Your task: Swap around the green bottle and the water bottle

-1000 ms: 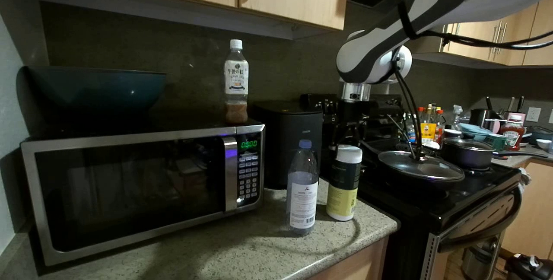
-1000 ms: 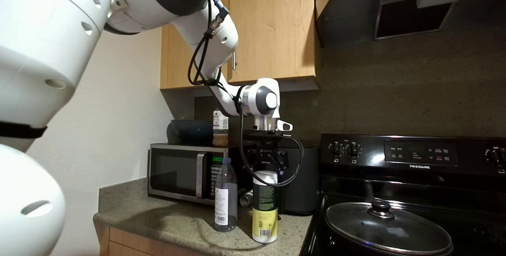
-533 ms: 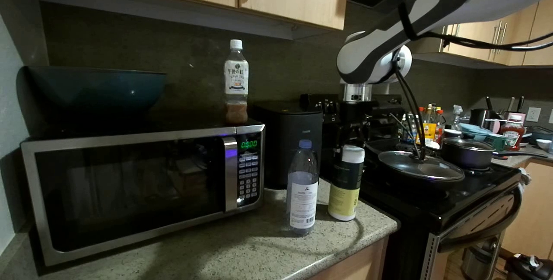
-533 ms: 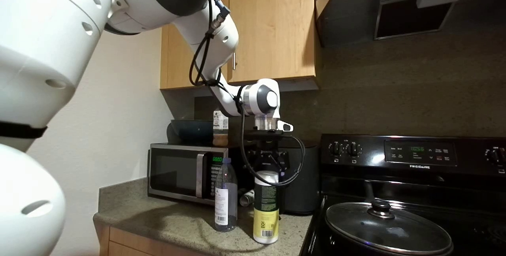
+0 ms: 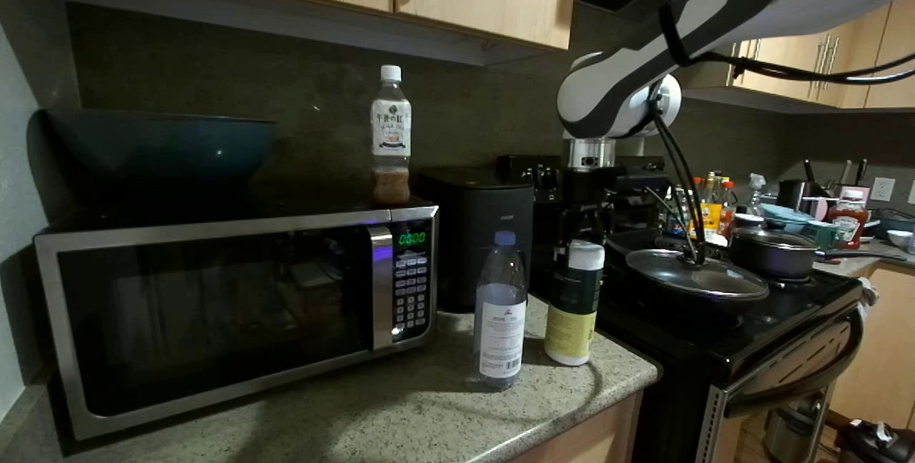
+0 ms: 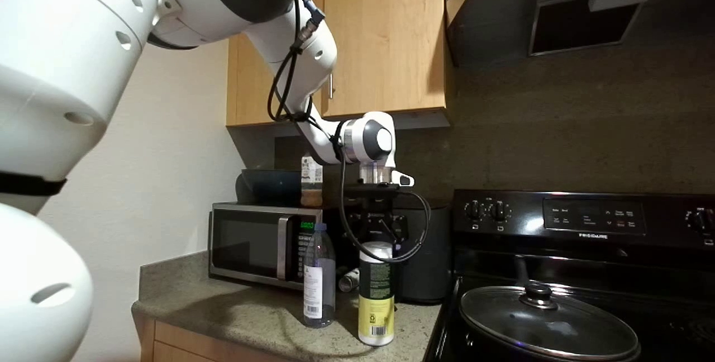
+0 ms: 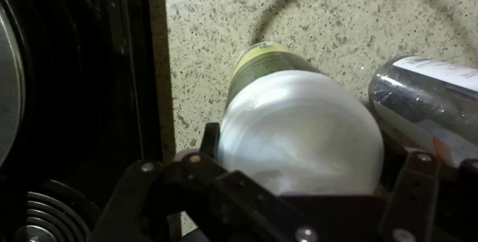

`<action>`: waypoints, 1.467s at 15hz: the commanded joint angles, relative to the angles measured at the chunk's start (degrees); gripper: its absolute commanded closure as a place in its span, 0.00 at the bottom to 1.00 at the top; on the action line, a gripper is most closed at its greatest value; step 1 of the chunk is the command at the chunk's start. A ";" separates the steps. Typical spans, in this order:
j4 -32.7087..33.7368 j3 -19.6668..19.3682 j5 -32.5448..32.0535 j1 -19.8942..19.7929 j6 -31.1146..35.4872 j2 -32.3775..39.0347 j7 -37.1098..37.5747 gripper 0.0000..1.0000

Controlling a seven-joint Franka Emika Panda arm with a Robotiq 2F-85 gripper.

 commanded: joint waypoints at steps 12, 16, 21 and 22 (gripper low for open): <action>6.09 1.01 -1.33 0.88 -19.11 -12.21 6.13 0.07; 5.90 1.03 -1.33 0.88 -19.46 -12.39 6.13 0.07; 8.55 1.32 -4.39 1.48 -17.75 -12.71 7.49 0.32; 9.81 1.64 -6.19 1.85 -16.96 -13.08 7.59 0.32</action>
